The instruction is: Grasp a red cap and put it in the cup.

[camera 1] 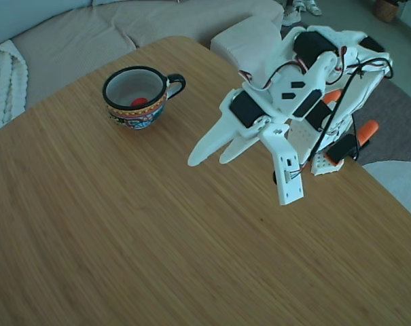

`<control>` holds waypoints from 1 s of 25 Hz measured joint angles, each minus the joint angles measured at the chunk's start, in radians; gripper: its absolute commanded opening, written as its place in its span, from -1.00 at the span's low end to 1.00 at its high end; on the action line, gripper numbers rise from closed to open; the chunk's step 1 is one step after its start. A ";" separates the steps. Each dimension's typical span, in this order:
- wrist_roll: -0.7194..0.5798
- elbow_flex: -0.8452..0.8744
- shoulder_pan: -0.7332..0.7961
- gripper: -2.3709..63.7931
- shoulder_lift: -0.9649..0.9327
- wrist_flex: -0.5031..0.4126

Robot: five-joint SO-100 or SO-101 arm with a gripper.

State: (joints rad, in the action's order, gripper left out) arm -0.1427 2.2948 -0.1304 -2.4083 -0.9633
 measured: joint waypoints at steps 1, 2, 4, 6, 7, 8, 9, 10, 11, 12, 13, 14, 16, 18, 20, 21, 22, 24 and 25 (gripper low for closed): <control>0.000 0.029 0.000 0.12 -0.011 0.018; 0.000 0.058 0.000 0.12 -0.018 0.041; 0.000 0.123 0.000 0.12 -0.040 0.091; 0.000 0.186 0.000 0.14 -0.064 0.138; 0.000 0.213 0.000 0.14 -0.077 0.158; 0.000 0.242 0.000 0.14 -0.091 0.170; 0.000 0.265 0.008 0.14 -0.103 0.176; 0.000 0.288 0.025 0.14 -0.117 0.181; 0.000 0.310 0.031 0.14 -0.129 0.184; 0.000 0.333 0.023 0.14 -0.143 0.186; 0.000 0.344 0.020 0.14 -0.153 0.187; 0.000 0.348 0.028 0.14 -0.164 0.190; 0.000 0.353 0.034 0.13 -0.183 0.193; 0.000 0.374 0.028 0.13 -0.193 0.193; 0.015 0.379 0.028 0.12 -0.193 0.193; 0.037 0.379 0.029 0.12 -0.193 0.193; 0.066 0.379 0.032 0.12 -0.193 0.193; 0.115 0.379 0.031 0.12 -0.193 0.193; 0.127 0.379 0.028 0.12 -0.193 0.193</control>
State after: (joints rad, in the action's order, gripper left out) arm -0.0153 2.6737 -0.1028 -2.6016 -0.7701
